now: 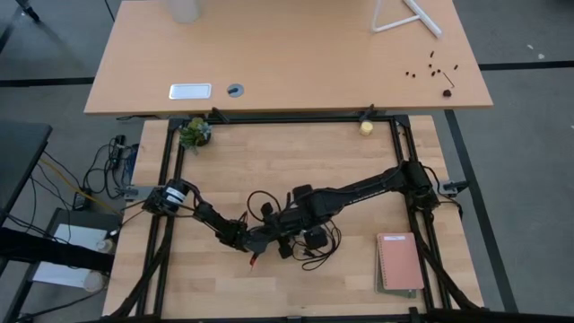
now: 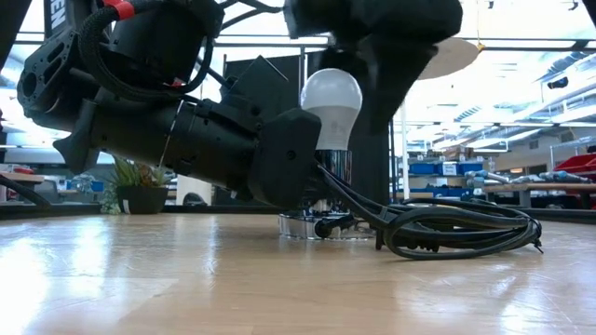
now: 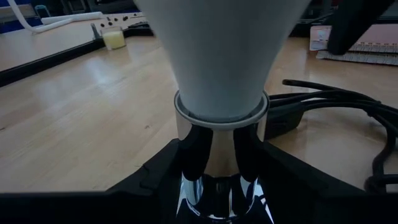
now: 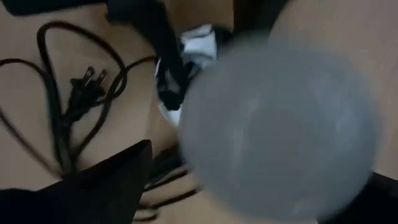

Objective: Screw lightbulb
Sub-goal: Remove the white lightbulb from the silver lamp

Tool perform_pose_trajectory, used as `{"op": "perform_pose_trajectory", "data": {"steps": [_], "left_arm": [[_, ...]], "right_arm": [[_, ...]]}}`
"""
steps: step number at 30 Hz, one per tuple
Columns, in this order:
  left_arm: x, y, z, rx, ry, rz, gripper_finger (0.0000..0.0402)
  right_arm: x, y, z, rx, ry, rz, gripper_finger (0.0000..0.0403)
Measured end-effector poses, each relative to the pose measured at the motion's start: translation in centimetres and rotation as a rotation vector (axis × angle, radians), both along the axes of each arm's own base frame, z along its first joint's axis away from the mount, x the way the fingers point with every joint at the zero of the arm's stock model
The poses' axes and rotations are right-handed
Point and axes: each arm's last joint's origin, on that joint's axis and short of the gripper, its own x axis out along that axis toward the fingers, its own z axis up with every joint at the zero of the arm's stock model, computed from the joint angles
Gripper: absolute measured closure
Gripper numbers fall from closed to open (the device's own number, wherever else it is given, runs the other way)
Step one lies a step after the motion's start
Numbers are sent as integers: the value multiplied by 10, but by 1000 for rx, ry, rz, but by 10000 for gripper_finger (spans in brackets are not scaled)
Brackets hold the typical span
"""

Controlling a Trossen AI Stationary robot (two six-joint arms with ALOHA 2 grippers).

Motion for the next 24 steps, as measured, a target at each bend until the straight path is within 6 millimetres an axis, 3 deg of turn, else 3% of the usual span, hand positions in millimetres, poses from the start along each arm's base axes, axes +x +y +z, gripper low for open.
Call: {"op": "perform_pose_trajectory", "data": {"steps": [5, 8, 18, 24], "left_arm": [[0, -1, 0, 0, 1, -2, 213], [0, -1, 0, 0, 1, -3, 213], [-1, -1, 0, 0, 1, -3, 213], [-1, -2, 0, 1, 1, -6, 213]], "right_arm": [[-16, 1, 0, -9, 132, -189, 22], [-21, 7, 6, -29, 112, -224, 22], [-39, 34, 50, -76, -224, -251, 23], [-59, 40, 39, -2, -443, -284, 23]]}}
